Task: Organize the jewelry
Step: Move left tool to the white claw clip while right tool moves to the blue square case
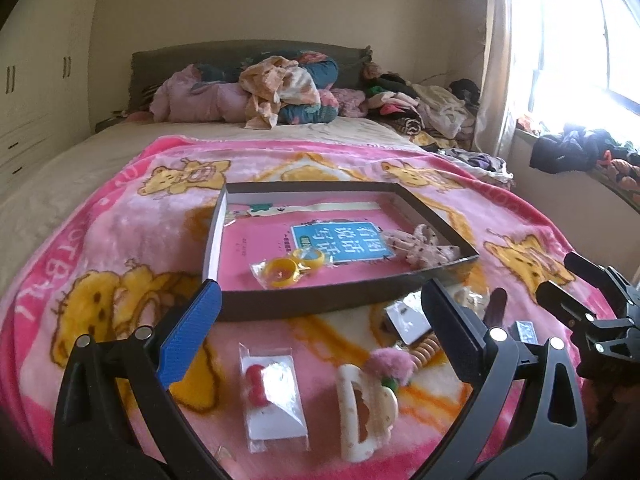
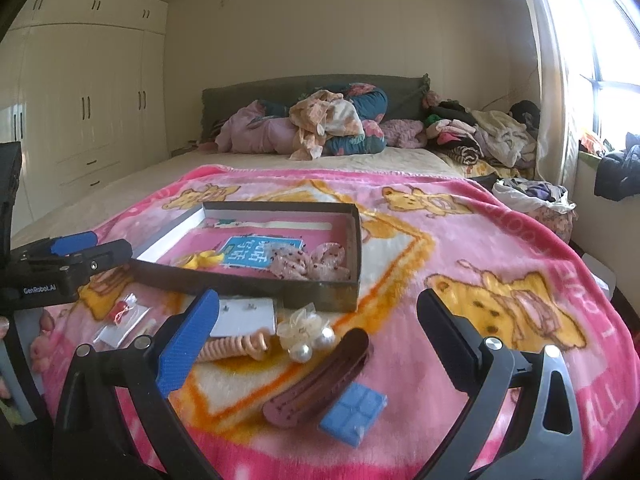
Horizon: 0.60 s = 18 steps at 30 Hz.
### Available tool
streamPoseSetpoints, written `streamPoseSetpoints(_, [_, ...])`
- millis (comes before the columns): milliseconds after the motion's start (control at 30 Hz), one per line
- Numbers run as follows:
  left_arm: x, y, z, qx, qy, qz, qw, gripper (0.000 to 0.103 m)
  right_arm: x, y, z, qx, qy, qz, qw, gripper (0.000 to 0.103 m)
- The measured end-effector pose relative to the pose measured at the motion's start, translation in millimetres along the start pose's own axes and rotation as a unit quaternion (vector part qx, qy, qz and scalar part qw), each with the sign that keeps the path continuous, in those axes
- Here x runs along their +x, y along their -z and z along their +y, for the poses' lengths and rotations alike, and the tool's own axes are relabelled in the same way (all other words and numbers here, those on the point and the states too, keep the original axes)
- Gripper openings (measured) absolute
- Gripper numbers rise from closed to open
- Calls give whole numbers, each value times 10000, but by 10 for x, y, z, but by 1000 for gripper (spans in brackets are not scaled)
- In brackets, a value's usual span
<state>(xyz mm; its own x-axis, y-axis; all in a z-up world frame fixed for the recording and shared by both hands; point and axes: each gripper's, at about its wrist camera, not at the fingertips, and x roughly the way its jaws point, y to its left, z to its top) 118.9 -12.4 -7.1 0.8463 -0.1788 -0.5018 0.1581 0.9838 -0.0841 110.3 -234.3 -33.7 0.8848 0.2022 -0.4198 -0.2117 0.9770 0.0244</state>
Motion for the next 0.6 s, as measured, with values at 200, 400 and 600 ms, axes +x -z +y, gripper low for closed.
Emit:
streamPoseSetpoints(200, [-85, 80, -89, 119, 106, 24, 9999, 91, -103, 58, 7, -18, 15, 21, 10000, 96])
streamPoseSetpoints(400, [-127, 139, -168, 240, 187, 67, 9995, 91, -191, 125, 12, -59, 32, 80, 9999, 97])
streamPoseSetpoints(600, [-162, 201, -221, 324, 248, 113, 9991, 91, -272, 194, -1, -54, 56, 147, 9999, 97])
